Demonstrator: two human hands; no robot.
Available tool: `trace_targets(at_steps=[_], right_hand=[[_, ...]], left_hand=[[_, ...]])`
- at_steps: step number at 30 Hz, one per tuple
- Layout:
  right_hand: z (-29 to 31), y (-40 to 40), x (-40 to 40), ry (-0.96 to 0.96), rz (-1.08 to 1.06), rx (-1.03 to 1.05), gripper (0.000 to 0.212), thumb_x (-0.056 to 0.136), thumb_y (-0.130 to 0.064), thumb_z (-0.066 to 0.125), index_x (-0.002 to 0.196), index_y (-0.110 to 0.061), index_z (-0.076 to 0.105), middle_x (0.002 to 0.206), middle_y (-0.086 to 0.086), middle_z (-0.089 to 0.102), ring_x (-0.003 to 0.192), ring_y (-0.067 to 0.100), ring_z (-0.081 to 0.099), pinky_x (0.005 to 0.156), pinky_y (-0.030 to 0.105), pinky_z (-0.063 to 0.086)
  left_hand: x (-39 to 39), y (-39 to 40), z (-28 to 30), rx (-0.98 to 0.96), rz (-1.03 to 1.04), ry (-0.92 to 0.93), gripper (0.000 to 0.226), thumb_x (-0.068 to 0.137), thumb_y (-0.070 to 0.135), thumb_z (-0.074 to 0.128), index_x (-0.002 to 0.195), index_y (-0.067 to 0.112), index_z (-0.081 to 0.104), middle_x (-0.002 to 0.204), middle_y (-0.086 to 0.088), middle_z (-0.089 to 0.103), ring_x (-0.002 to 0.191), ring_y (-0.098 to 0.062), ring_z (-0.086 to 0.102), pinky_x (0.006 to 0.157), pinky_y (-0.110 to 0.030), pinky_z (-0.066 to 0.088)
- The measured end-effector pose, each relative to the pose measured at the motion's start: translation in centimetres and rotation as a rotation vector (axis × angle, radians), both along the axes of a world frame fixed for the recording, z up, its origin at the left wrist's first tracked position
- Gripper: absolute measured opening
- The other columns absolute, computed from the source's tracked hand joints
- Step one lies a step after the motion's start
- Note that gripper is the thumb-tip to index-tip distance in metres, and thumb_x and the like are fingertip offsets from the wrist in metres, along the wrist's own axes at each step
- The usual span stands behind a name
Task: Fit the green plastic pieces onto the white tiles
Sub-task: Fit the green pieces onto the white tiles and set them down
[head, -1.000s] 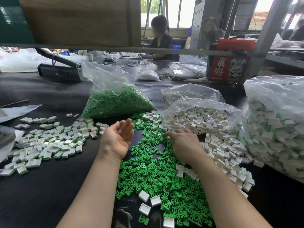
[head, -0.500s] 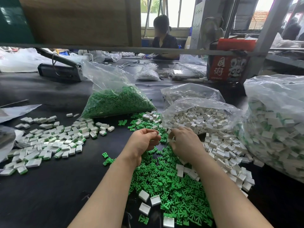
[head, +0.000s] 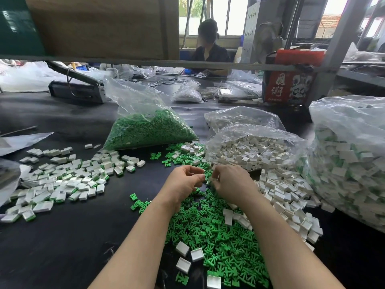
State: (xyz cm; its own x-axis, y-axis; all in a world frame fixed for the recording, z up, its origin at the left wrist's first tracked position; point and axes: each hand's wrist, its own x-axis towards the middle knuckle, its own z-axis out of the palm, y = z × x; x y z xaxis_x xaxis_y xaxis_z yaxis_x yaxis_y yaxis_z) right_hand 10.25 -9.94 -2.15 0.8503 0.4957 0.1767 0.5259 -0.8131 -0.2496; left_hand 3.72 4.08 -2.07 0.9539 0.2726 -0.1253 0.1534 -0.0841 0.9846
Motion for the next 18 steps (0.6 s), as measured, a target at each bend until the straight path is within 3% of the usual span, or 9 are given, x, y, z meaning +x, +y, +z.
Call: trace_targets(at_steps=[4,8,13,18], right_hand=[[0.3,-0.3,-0.2,0.025,0.001,0.108,0.012,0.09,-0.032,0.064,0.095,-0.022,0.065,0.093,-0.004,0.067,0.089,0.016,0.062,0.084,0.037,0.055],[1.4,-0.1,-0.7,0.106,0.059,0.403,0.012,0.086,-0.025,0.072,0.091,-0.019,0.063,0.085,-0.005,0.067,0.079,0.012,0.063,0.078,0.034,0.057],[2.1,-0.1,-1.1,0.201,0.11,0.617,0.016,0.084,-0.021,0.076,0.092,-0.013,0.066,0.086,0.0,0.068,0.08,0.015,0.065,0.078,0.039,0.058],[2.1,-0.1,-1.1,0.267,0.159,0.666,0.017,0.081,-0.019,0.079,0.091,-0.011,0.066,0.087,0.003,0.07,0.079,0.019,0.067,0.076,0.037,0.059]], left_hand=[[0.0,0.0,0.0,0.011,-0.007,-0.005,0.01,0.09,0.013,0.067,0.1,0.015,0.067,0.087,-0.001,0.07,0.075,-0.008,0.063,0.062,-0.018,0.046],[-0.1,-0.2,0.1,0.009,-0.006,-0.036,0.016,0.087,0.021,0.071,0.1,0.013,0.065,0.09,-0.004,0.071,0.076,-0.01,0.063,0.064,-0.021,0.048],[-0.2,0.1,0.2,-0.173,0.028,-0.093,0.024,0.081,0.018,0.077,0.101,0.012,0.068,0.091,-0.009,0.075,0.073,-0.012,0.068,0.058,-0.018,0.051],[-0.2,0.0,0.5,-0.289,0.006,-0.185,0.022,0.081,0.011,0.075,0.101,0.006,0.069,0.083,-0.006,0.076,0.07,-0.012,0.071,0.057,-0.018,0.052]])
